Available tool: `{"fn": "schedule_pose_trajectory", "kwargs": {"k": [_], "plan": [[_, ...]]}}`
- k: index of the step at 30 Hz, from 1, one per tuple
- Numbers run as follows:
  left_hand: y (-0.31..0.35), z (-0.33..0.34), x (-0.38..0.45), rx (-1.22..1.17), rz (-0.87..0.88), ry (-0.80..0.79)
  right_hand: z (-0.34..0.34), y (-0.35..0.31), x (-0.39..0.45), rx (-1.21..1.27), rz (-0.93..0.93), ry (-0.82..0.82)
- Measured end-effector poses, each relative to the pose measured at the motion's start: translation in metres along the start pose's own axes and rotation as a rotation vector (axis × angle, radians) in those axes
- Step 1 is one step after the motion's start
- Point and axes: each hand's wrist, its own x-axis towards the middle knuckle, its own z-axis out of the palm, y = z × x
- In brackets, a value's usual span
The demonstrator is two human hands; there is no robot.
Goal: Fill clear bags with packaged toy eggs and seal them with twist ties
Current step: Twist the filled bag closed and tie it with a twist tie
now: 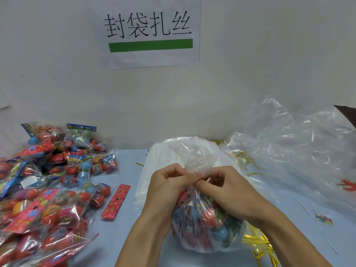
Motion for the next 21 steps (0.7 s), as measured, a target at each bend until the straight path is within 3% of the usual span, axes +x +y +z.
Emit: {"fn": "schedule_pose_trajectory", "kwargs": {"k": [7,12,21], "plan": [[-0.004,0.003,0.000,0.046,0.034,-0.074,-0.003,0.004,0.002,-0.046,0.020,0.132],[-0.008,0.002,0.002,0.126,0.006,0.002,-0.009,0.004,0.001,-0.018,0.074,0.107],[-0.010,0.006,0.001,0.278,0.095,-0.023,-0.009,0.003,0.000,0.032,0.093,0.111]]}}
